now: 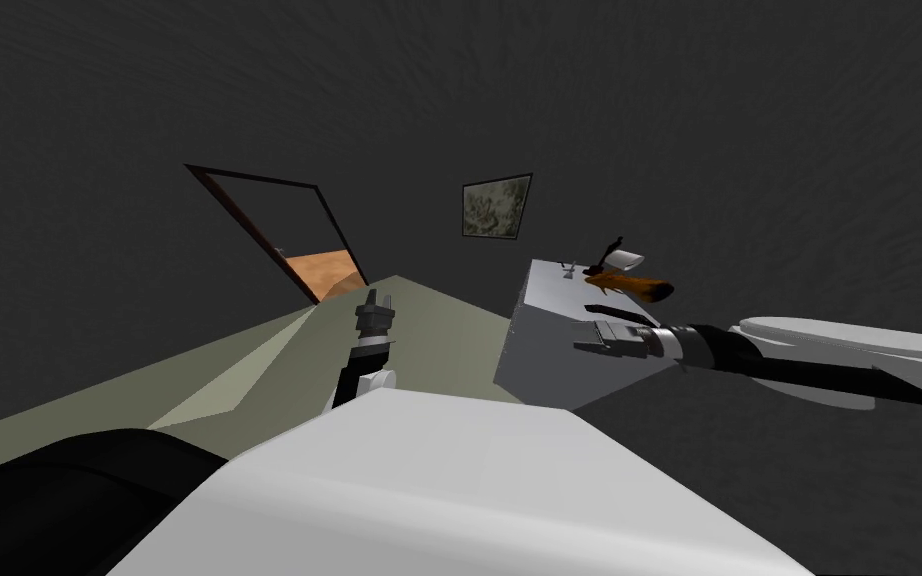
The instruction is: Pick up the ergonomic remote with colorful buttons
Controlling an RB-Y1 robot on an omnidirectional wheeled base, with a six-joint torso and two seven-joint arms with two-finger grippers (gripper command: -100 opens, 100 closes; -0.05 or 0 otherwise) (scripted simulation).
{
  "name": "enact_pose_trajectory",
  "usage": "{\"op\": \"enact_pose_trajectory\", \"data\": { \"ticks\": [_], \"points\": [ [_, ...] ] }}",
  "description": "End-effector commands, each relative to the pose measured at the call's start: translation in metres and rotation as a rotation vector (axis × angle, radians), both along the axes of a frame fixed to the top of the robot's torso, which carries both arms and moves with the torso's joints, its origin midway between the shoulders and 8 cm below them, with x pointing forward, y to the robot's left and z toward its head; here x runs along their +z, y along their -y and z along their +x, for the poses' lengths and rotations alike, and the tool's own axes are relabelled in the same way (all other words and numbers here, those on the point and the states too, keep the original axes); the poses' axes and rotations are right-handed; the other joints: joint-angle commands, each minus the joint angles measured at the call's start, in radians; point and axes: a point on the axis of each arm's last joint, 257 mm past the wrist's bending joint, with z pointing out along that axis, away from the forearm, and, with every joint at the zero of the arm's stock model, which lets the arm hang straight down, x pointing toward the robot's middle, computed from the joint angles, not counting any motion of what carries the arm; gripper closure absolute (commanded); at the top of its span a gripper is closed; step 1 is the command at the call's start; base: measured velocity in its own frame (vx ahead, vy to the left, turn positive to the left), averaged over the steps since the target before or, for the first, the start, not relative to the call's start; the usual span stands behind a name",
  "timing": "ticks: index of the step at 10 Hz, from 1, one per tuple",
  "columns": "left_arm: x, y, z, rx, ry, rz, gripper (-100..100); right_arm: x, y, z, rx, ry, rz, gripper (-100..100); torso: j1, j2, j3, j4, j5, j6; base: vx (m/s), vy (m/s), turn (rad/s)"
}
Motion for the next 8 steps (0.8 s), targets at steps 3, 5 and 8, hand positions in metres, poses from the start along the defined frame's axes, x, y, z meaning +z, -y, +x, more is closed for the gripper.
{"op": "enact_pose_trajectory", "data": {
  "ticks": [3, 5, 8],
  "points": [
    [0.0, 0.0, 0.0, 0.0, 0.0, 0.0, 0, -0.01, 0.036, 0.0, 0.016, -0.052, -0.169, -100, -0.001, -0.001, -0.001, 0.0, 0.0, 0.0, 0.045, -0.024, 0.034],
    [0.0, 0.0, 0.0, 0.0, 0.0, 0.0, 0, -0.007, 0.036, 0.002, 0.03, -0.056, -0.194, -100, -0.001, -0.002, -0.001, 0.0, 0.0, 0.0, 0.033, -0.023, 0.01],
    [0.0, 0.0, 0.0, 0.0, 0.0, 0.0, 0, -0.01, 0.054, 0.002, 0.039, -0.083, -0.281, -100, -0.001, -0.001, -0.001, 0.0, -0.001, 0.0, 0.036, -0.025, 0.017]
  ]
}}
